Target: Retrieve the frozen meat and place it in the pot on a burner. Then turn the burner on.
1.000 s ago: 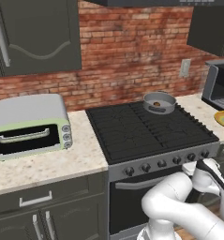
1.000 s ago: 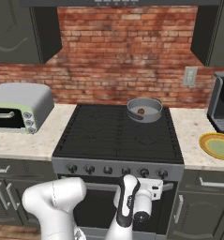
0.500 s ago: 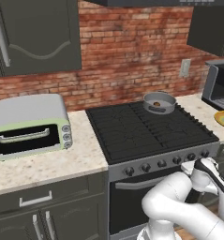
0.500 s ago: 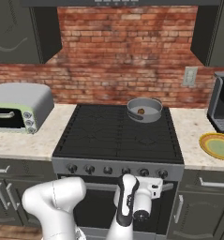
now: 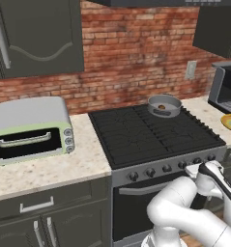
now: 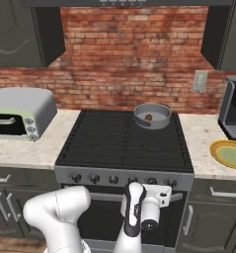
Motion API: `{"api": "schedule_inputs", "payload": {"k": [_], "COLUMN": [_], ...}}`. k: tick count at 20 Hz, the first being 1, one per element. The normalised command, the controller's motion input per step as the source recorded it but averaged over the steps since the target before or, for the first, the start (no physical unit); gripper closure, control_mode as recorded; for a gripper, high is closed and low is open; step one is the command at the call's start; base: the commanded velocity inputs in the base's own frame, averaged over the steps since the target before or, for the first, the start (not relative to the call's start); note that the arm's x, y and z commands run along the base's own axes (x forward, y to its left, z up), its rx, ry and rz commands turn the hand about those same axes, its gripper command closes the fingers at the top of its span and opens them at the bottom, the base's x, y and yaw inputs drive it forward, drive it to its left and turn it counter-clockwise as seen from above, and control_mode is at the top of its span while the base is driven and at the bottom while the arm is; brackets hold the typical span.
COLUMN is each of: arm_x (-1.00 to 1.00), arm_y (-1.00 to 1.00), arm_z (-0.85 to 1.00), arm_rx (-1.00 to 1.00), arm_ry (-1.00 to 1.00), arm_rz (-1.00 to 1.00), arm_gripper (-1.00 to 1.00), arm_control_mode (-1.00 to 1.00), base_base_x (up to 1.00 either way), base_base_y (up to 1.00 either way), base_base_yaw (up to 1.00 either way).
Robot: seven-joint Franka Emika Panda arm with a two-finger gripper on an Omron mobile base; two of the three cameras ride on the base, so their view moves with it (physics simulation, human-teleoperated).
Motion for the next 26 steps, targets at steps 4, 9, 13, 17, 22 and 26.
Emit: {"api": "schedule_inputs", "payload": {"k": [4, 9, 13, 17, 22, 26], "arm_x": [0.01, 0.0, 0.0, 0.0, 0.0, 0.0], "arm_y": [0.0, 0.0, 0.02, 0.0, 0.11, 0.14], "arm_z": [0.0, 0.0, -0.09, -0.04, 0.0, 0.0], "arm_rx": [0.0, 0.0, -0.06, -0.2, -0.32, -0.4], "arm_ry": [-0.01, 0.0, 0.0, 0.0, 0.0, 0.0], "arm_rz": [0.0, 0.0, 0.0, 0.01, 0.02, 0.0], "arm_gripper": [1.0, 1.0, 1.0, 1.0, 1.0, 1.0], "arm_control_mode": [-1.0, -1.0, -1.0, -1.0, -1.0, -1.0], "base_base_x": [0.0, 0.0, 0.0, 0.0, 0.0, 0.0], "base_base_y": [0.0, 0.0, 0.0, 0.0, 0.0, 0.0], "base_base_yaw": [0.0, 0.0, 0.0, 0.0, 0.0, 0.0]}}
